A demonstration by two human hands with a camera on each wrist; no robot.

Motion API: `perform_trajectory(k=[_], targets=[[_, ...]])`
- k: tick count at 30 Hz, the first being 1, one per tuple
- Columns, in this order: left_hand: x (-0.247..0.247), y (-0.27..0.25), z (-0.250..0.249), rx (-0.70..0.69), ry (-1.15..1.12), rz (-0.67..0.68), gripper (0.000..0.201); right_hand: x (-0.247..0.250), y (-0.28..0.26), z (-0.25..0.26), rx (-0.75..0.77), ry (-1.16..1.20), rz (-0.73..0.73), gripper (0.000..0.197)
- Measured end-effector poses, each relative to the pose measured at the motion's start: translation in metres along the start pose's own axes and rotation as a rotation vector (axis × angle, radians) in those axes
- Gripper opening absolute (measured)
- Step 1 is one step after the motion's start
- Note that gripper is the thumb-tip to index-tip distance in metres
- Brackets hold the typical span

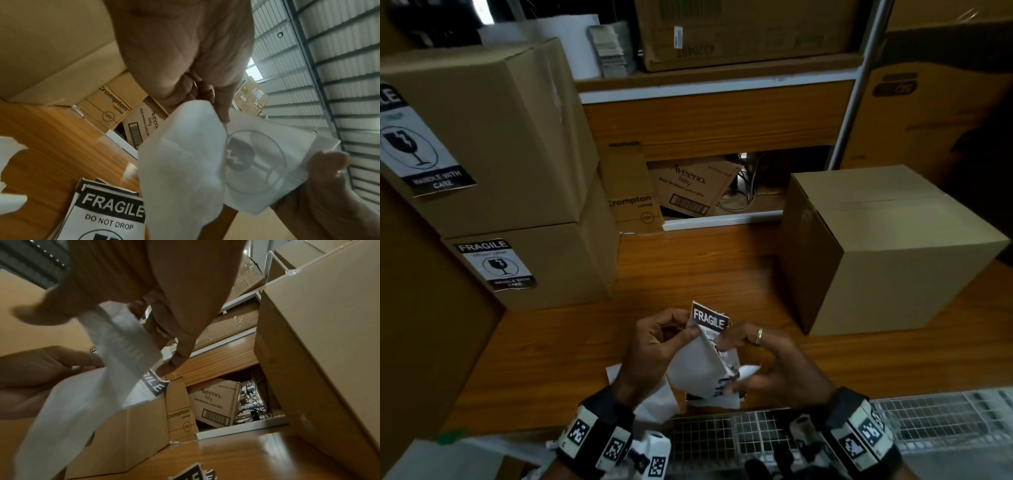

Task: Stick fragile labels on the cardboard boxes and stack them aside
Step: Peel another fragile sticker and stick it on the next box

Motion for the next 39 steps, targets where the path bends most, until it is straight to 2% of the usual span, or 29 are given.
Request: perform_trajectory(k=[2, 4, 5, 7, 9, 11, 14, 16, 20, 23, 27, 32, 35, 38, 39], targets=[[-0.003, -0.002, 0.003, -0.022, 0.035, -0.02, 0.009, 0.0, -0.002, 0.004, -0.008, 0.034, 0.088, 0.077], [-0.003, -0.002, 0.006, -0.038, 0.092, -0.045, 0.01, 0.004, -0.004, 0.009, -0.03, 0.046, 0.099, 0.083], [-0.003, -0.002, 0.007, -0.053, 0.139, -0.046, 0.01, 0.007, -0.003, 0.01, -0.066, 0.036, 0.055, 0.075], [-0.005, -0.003, 0.006, -0.119, 0.27, -0.037, 0.005, 0.014, 0.002, 0.016, -0.102, 0.006, -0.109, 0.044], [-0.011, -0.006, 0.0, -0.211, 0.353, -0.031, 0.011, 0.016, 0.009, 0.02, -0.114, -0.023, -0.268, 0.021], [-0.015, -0.006, -0.003, -0.251, 0.36, -0.037, 0.017, 0.011, 0.017, 0.017, -0.161, -0.002, -0.319, 0.016], [-0.019, -0.005, -0.006, -0.27, 0.361, -0.048, 0.023, 0.002, 0.023, 0.007, -0.233, -0.018, -0.292, 0.013], [-0.02, -0.005, -0.005, -0.256, 0.334, -0.042, 0.019, 0.001, 0.022, 0.001, -0.248, -0.01, -0.31, 0.009], [-0.021, -0.005, 0.0, -0.167, 0.24, -0.016, 0.009, -0.003, 0.018, -0.005, -0.29, 0.057, -0.306, 0.012], [-0.024, -0.005, 0.007, -0.065, 0.127, -0.012, 0.013, -0.005, 0.015, -0.01, -0.293, -0.01, -0.319, 0.013], [-0.026, -0.005, 0.013, -0.003, 0.021, -0.028, 0.028, -0.007, 0.013, -0.015, -0.291, 0.027, -0.341, 0.016], [-0.03, -0.01, 0.017, 0.073, -0.1, -0.034, 0.019, -0.008, 0.009, -0.022, -0.317, 0.084, -0.367, 0.019], [-0.023, -0.011, 0.021, 0.08, -0.056, -0.06, 0.02, -0.005, 0.01, -0.021, -0.299, 0.089, -0.348, 0.016], [-0.016, -0.009, 0.014, 0.025, 0.069, -0.076, 0.011, -0.003, 0.012, -0.014, -0.241, 0.035, -0.262, 0.012], [-0.015, -0.008, 0.011, 0.013, 0.094, -0.069, 0.013, -0.003, 0.012, -0.013, -0.229, 0.017, -0.244, 0.011]])
Point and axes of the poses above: each hand's wrist, its own y-axis towards the middle knuckle, its own x-axis out of the back of the hand, z = x × y, the point moved 6 cm from there along y, towards the middle knuckle, and after that the axes turned 3 degrees about x, right-handed, at the moved point
